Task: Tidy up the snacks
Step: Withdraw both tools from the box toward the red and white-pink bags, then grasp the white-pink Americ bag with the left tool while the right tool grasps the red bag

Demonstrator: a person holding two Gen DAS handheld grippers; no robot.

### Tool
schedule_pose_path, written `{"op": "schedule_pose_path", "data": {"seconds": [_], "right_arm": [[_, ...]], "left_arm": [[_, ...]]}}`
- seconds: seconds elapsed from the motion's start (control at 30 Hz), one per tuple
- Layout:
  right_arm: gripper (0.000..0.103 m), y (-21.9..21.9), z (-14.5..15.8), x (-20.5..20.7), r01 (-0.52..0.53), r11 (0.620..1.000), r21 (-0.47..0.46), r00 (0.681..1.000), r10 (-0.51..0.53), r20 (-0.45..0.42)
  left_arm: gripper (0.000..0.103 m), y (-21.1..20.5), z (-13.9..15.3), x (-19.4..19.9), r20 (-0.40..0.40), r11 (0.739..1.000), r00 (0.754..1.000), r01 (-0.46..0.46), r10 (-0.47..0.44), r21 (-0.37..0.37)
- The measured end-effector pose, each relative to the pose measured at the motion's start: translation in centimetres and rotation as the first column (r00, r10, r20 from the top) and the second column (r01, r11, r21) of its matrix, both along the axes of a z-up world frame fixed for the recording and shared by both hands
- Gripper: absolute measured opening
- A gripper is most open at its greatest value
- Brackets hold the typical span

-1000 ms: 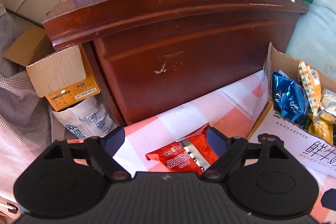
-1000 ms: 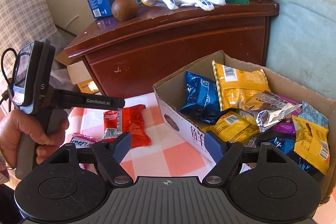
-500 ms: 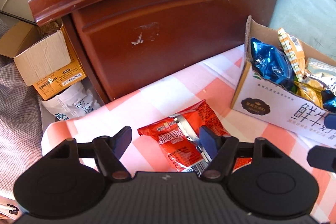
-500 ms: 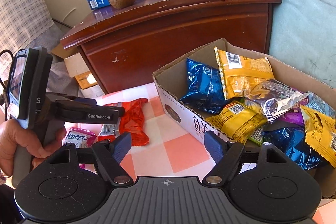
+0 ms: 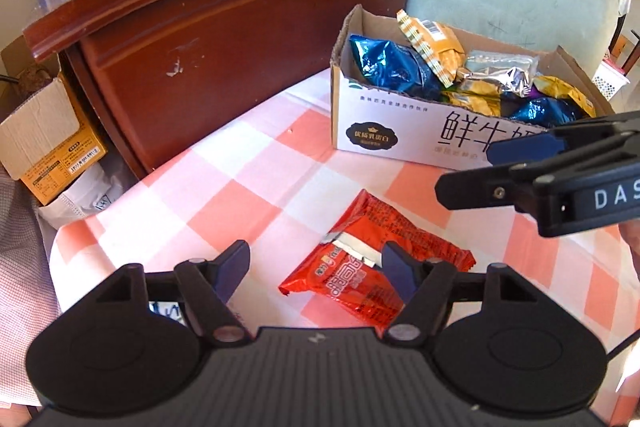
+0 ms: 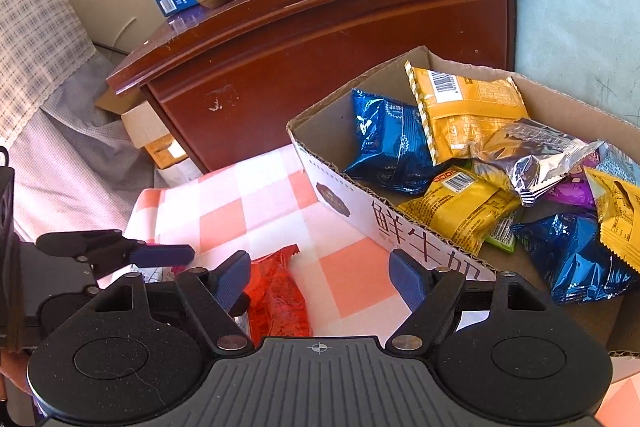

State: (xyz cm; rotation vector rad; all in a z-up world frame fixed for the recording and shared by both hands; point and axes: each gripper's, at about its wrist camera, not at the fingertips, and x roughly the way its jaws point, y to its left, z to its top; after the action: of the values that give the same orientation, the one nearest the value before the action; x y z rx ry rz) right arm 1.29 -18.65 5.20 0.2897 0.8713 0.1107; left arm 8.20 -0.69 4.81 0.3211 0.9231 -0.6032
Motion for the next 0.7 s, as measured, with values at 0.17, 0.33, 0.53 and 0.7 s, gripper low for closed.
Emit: {"op": "schedule_pose_path", "data": {"seconds": [0.17, 0.33, 0.53, 0.7], "right_arm": [[0.077, 1.1, -0.8, 0.2, -0.046, 0.999, -0.003, 0.999, 0.046, -0.028], [0.082, 2.6, -1.8, 0.4, -0.098, 0.995, -0.013, 0.994, 0.097, -0.055], [0.086, 4.1, -3.0, 0.7, -0.131, 0.991, -0.015, 0.989, 0.129, -0.075], [0.086, 5.4, -3.5, 0.6, -0.16, 0.985, -0.056, 0.985, 0.157, -0.066]], "left_arm": [[0.08, 3.1, 1.5, -0.3, 0.05, 0.998, 0.998, 0.037, -0.04, 0.047], [0.082, 4.7, 0.6, -1.7, 0.102, 0.974, 0.977, 0.169, -0.185, 0.149], [0.083, 5.2, -1.3, -1.8, 0.105, 0.94, 0.96, 0.228, -0.261, 0.254], [0.087, 6.1, -0.3, -0.5, 0.011, 0.981, 0.986, 0.166, -0.168, 0.1]]}}
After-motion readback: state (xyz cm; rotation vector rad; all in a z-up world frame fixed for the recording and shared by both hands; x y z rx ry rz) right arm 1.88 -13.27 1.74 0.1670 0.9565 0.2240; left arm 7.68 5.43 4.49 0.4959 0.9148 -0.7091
